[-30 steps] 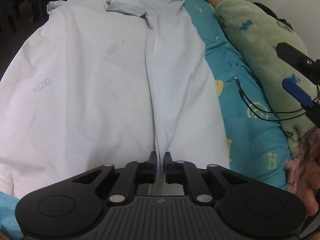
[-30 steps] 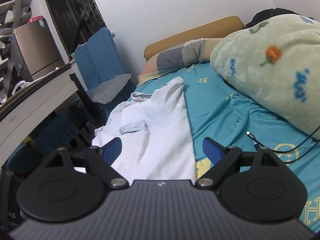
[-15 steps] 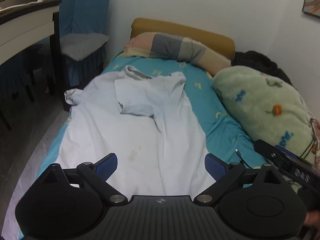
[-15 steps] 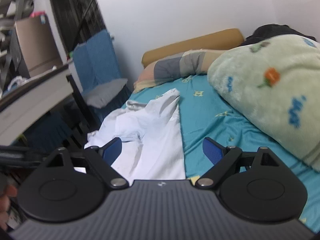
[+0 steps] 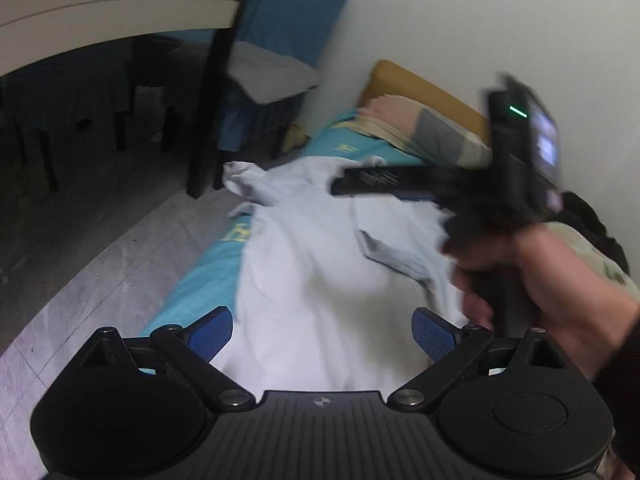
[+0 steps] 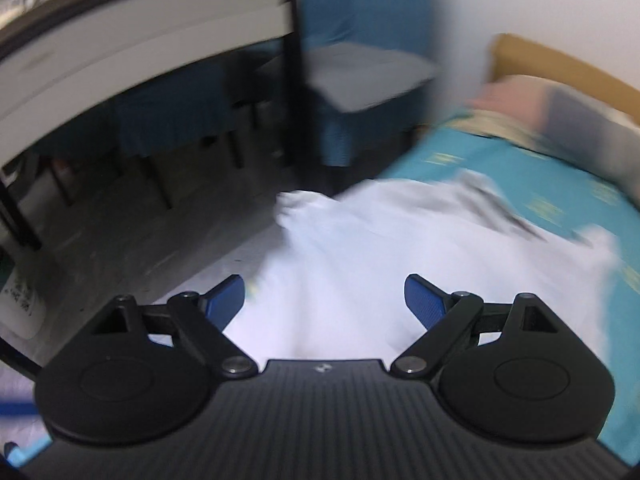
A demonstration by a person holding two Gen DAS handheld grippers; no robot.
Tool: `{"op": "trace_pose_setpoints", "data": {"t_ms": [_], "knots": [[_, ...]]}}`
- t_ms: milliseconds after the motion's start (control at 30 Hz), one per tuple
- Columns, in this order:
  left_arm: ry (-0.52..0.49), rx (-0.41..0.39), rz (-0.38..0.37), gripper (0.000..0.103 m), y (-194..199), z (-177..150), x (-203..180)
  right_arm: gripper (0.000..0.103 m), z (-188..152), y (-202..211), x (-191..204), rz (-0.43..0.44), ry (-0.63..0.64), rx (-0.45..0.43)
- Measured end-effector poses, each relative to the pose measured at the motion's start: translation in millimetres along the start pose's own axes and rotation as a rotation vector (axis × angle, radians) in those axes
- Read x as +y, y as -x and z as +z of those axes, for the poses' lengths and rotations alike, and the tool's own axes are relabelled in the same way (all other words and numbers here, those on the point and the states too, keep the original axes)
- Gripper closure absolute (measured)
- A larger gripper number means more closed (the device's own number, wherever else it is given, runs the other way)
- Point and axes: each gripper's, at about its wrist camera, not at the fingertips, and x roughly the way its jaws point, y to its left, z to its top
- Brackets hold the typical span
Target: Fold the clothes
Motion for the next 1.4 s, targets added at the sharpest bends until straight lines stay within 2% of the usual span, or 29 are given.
{"op": "trace_pose_setpoints", "data": {"t_ms": [133, 300, 333, 400, 467, 500, 533, 567, 667, 800, 933, 1000, 1067, 1167, 1267, 1300, 1367, 1400], "knots": [[0.109, 0.027, 0.055, 0.006, -32, 1, 29, 0.015, 36, -114, 40, 0.002, 0.129, 0.065], [0.248, 0.062, 0.123, 0.007, -73, 3, 66, 0.015, 48, -226, 60, -0.035, 0.214, 0.121], [0.276, 0.069, 0.137, 0.007, -81, 3, 73, 0.024, 47, -243, 62, -0.057, 0.222, 0.133], [0.331, 0.083, 0.164, 0.008, -97, 4, 87, 0.029, 49, -272, 61, -0.107, 0.212, 0.176], [0.321, 0.077, 0.186, 0.01, -105, 3, 86, 0.041, 53, -288, 55, -0.158, 0.171, 0.232], [0.305, 0.077, 0.199, 0.012, -110, 4, 83, 0.059, 55, -281, 53, -0.161, 0.169, 0.213], [0.3, 0.08, 0.207, 0.014, -113, 4, 81, 0.082, 56, -275, 51, -0.163, 0.166, 0.195], [0.304, 0.076, 0.206, 0.015, -114, 5, 80, 0.091, 57, -269, 49, -0.166, 0.164, 0.177], [0.31, 0.037, 0.216, 0.015, -108, 5, 79, 0.096, 63, -244, 42, -0.166, 0.146, 0.109], [0.312, -0.018, 0.22, 0.015, -93, 5, 77, 0.097, 77, -152, 9, -0.125, 0.015, -0.104], [0.306, -0.055, 0.193, 0.015, -74, 6, 70, 0.097, 79, -58, -51, -0.16, -0.141, -0.325], [0.287, -0.066, 0.186, 0.015, -67, 6, 63, 0.097, 68, -20, -88, -0.219, -0.229, -0.416], [0.261, -0.072, 0.179, 0.014, -63, 5, 55, 0.097, 46, 1, -131, -0.273, -0.329, -0.468], [0.219, -0.066, 0.159, 0.014, -63, 4, 42, 0.095, 0, 5, -192, -0.366, -0.465, -0.46], [0.173, -0.034, 0.138, 0.014, -72, 1, 31, 0.091, -46, -7, -239, -0.422, -0.593, -0.344], [0.163, -0.029, 0.131, 0.014, -75, 0, 28, 0.086, -59, -10, -250, -0.419, -0.63, -0.293], [0.143, -0.023, 0.124, 0.014, -81, -1, 20, 0.069, -79, -12, -261, -0.408, -0.661, -0.229], [0.131, -0.022, 0.122, 0.014, -83, -1, 16, 0.056, -86, -9, -260, -0.408, -0.654, -0.222]]}}
